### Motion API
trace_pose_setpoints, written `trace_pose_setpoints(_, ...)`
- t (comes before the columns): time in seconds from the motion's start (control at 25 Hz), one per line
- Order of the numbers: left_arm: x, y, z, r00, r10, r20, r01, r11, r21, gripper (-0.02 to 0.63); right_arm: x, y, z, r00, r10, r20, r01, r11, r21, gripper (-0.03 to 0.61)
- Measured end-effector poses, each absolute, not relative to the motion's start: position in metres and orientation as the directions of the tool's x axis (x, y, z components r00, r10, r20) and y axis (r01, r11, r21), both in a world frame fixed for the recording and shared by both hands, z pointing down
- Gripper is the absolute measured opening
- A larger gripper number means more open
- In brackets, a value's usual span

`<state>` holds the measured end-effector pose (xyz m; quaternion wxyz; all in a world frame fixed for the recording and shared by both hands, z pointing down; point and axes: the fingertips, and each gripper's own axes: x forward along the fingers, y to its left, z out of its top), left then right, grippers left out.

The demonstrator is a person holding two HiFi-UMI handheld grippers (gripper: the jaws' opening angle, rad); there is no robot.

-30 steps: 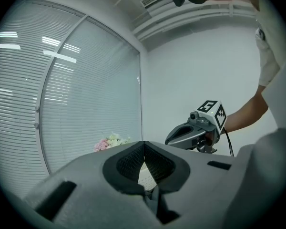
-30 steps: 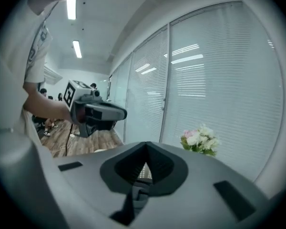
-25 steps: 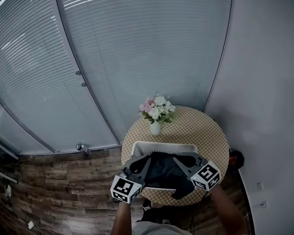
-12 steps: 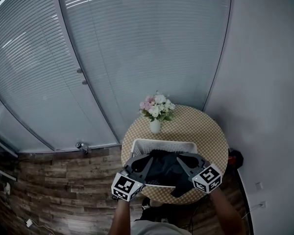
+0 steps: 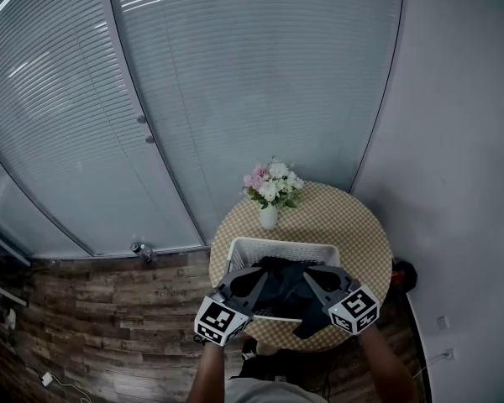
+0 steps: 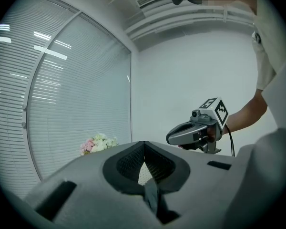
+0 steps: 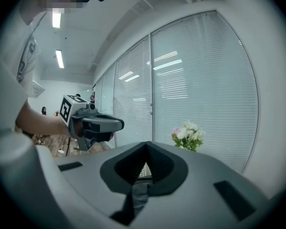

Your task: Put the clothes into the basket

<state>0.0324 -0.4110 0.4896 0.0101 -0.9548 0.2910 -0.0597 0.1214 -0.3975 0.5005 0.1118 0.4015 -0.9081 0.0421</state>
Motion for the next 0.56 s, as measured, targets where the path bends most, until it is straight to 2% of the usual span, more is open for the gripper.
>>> trace_pose_setpoints(0.32, 0.033, -0.409, 0.491, 0.821, -0.56, 0.109, -0.559, -0.828, -0.044, 0.014, 0.121, -0.395, 0.5, -0.652, -0.722, 0.233, -0.741, 0.672, 0.01, 0.02)
trace_pose_setpoints(0.56, 0.043, -0.405, 0.489, 0.813, -0.577, 0.075, -0.58, -0.814, 0.035, 0.014, 0.119, -0.388, 0.505, -0.655, -0.716, 0.242, -0.736, 0.677, 0.011, 0.02)
